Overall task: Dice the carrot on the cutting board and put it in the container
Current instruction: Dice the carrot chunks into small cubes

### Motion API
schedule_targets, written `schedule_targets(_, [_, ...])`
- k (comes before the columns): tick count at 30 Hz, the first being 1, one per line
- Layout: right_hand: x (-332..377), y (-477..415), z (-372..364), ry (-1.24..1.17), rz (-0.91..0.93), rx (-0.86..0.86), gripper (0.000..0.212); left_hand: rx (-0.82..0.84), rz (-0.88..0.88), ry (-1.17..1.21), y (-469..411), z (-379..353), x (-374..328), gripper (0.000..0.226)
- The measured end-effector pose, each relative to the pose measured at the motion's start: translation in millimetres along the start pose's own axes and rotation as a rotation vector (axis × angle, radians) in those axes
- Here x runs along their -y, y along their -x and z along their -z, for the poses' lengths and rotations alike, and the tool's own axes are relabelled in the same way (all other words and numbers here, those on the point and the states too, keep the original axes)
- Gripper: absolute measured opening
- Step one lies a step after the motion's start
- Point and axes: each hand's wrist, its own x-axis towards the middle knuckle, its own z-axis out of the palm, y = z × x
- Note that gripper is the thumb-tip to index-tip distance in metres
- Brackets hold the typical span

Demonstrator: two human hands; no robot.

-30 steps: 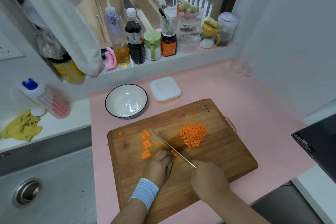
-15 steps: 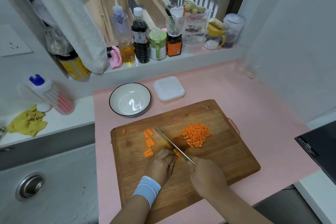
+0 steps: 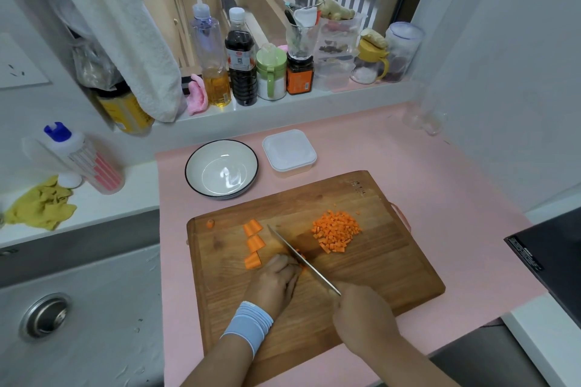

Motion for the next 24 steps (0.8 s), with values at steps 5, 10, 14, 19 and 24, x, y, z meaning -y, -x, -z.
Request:
schedule_targets(5, [6.8, -16.1, 0.0, -0.014, -0.004, 0.025, 0.025, -0.01, -0.015, -0.01, 0.3, -0.9, 1.6, 0.009])
schedule_targets(10, [6.6, -19.3, 6.2, -0.052, -0.011, 0.037, 0.027, -0.012, -0.031, -0.031, 1.4, -3.5, 3.3, 0.01])
schedule_targets(14, [7.0, -18.4, 9.2, -0.051, -0.002, 0.036, 0.029, -0.03, -0.032, -0.024, -0.5, -1.2, 1.3, 0.007])
schedule_targets(19, [7.7, -16.3, 13.6, -0.032, 0.016, 0.044, 0.029, -0.022, -0.026, -0.025, 0.7, -2.6, 1.9, 0.011])
schedule_targets(24, [-3.6, -4.4, 12.9, 0.007, 0.073, -0.017, 0.027, -0.04, -0.005, -0.019, -0.9, 0.1, 1.4, 0.021])
